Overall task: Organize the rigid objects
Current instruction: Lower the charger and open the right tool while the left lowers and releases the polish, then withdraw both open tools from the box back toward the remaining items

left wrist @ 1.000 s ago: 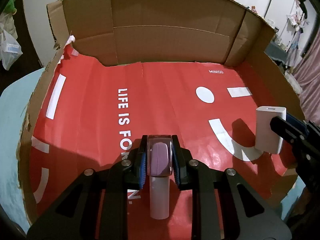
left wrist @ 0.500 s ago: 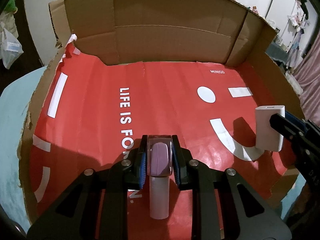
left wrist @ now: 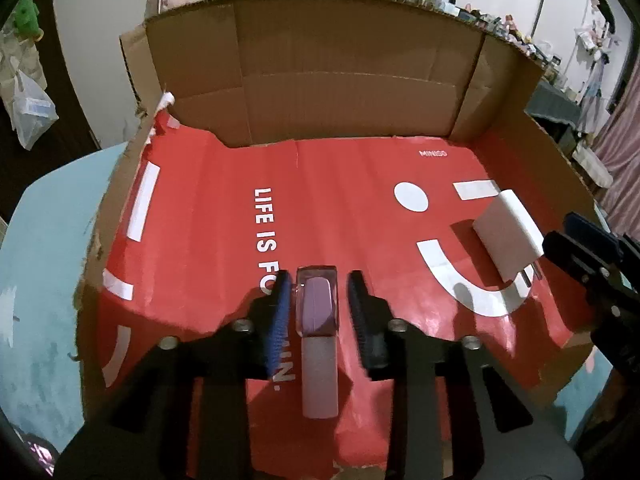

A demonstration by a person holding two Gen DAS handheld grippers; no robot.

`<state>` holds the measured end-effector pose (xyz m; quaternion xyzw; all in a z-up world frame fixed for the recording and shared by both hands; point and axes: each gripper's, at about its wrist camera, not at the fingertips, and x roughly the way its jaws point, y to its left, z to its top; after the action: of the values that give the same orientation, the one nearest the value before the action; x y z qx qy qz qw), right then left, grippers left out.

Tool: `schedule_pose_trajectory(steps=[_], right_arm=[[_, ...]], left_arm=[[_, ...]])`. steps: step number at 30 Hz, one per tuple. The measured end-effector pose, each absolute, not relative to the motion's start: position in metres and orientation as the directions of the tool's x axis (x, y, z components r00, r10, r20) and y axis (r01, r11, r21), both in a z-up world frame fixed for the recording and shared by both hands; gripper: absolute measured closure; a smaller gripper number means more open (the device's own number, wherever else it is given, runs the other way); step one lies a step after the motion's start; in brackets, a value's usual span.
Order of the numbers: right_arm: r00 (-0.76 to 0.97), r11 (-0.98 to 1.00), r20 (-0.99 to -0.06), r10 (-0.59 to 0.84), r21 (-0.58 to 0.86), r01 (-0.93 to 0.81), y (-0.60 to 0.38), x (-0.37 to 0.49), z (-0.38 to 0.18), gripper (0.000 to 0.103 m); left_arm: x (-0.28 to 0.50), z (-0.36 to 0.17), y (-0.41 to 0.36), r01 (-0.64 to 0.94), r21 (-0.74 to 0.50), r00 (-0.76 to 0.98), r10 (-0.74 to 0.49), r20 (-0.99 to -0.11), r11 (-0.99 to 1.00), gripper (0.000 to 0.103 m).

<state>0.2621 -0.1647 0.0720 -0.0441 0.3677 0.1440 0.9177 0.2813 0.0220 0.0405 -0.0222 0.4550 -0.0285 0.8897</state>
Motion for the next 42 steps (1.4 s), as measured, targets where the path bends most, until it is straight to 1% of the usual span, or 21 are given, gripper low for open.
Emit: schedule_pose_trajectory(steps=[1, 2, 3, 8, 14, 16, 17, 18, 19, 21, 24, 25, 29, 30, 34, 39, 42], right_arm=[[0.689, 0.955, -0.686, 0.234, 0.027, -0.297, -0.165, 0.260, 0.073, 0.053], [0.691, 0.955, -0.684, 0.235, 0.029, -0.297, -0.166, 0.258, 0.074, 0.051], [0.692, 0.954, -0.682, 0.236, 0.029, -0.297, -0.166, 0.257, 0.075, 0.049], [0.703, 0.954, -0.667, 0.247, 0.038, -0.299, -0.169, 0.245, 0.082, 0.041], [0.724, 0.951, -0.636, 0.267, 0.052, -0.305, -0.175, 0.226, 0.093, 0.024], [0.732, 0.950, -0.624, 0.274, 0.057, -0.307, -0.177, 0.219, 0.096, 0.016], [0.734, 0.950, -0.620, 0.276, 0.059, -0.308, -0.177, 0.217, 0.097, 0.015], [0.738, 0.949, -0.614, 0.279, 0.061, -0.308, -0.178, 0.213, 0.099, 0.013], [0.741, 0.949, -0.610, 0.282, 0.063, -0.309, -0.179, 0.211, 0.101, 0.010], [0.745, 0.947, -0.600, 0.291, 0.070, -0.314, -0.181, 0.206, 0.103, 0.006], [0.753, 0.944, -0.583, 0.305, 0.079, -0.321, -0.183, 0.198, 0.107, 0.001], [0.758, 0.943, -0.574, 0.310, 0.082, -0.323, -0.184, 0.195, 0.108, 0.000], [0.778, 0.938, -0.538, 0.324, 0.078, -0.337, -0.186, 0.182, 0.114, 0.000], [0.787, 0.937, -0.524, 0.326, 0.073, -0.340, -0.186, 0.178, 0.115, 0.000], [0.798, 0.931, -0.491, 0.349, 0.082, -0.357, -0.188, 0.165, 0.118, 0.000], [0.781, 0.917, -0.489, 0.388, 0.125, -0.378, -0.189, 0.157, 0.116, 0.000], [0.778, 0.915, -0.490, 0.393, 0.123, -0.385, -0.187, 0.149, 0.116, 0.000]], left_arm=[[0.280, 0.042, 0.021, 0.031, -0.063, 0.588, -0.069, -0.806, 0.998, 0.035], [0.278, 0.043, 0.022, 0.031, -0.061, 0.593, -0.068, -0.803, 0.998, 0.026], [0.275, 0.046, 0.022, 0.031, -0.060, 0.606, -0.067, -0.793, 0.998, 0.023], [0.264, 0.055, 0.021, 0.045, -0.063, 0.617, -0.078, -0.784, 0.997, 0.023], [0.249, 0.064, 0.017, 0.061, -0.050, 0.632, -0.077, -0.771, 0.997, 0.023], [0.243, 0.069, 0.018, 0.061, -0.057, 0.639, -0.083, -0.764, 0.997, 0.023], [0.240, 0.071, 0.019, 0.059, -0.060, 0.645, -0.084, -0.760, 0.996, 0.023], [0.237, 0.073, 0.019, 0.058, -0.061, 0.650, -0.084, -0.755, 0.996, 0.019], [0.235, 0.075, 0.019, 0.057, -0.061, 0.654, -0.083, -0.751, 0.997, 0.013], [0.230, 0.079, 0.018, 0.056, -0.058, 0.667, -0.080, -0.741, 0.997, 0.008], [0.219, 0.085, 0.018, 0.053, -0.047, 0.685, -0.071, -0.725, 0.997, 0.007], [0.216, 0.087, 0.017, 0.050, -0.044, 0.692, -0.067, -0.719, 0.998, 0.004], [0.200, 0.095, 0.019, 0.031, -0.046, 0.727, -0.054, -0.684, 0.998, 0.002], [0.198, 0.096, 0.020, 0.027, -0.050, 0.733, -0.054, -0.678, 0.998, 0.000], [0.183, 0.100, 0.028, 0.011, -0.072, 0.758, -0.056, -0.650, 0.997, 0.000], [0.165, 0.102, 0.026, 0.003, -0.041, 0.765, -0.029, -0.644, 0.999, 0.000], [0.153, 0.103, 0.027, 0.006, -0.053, 0.774, -0.038, -0.633, 0.999, 0.000]])
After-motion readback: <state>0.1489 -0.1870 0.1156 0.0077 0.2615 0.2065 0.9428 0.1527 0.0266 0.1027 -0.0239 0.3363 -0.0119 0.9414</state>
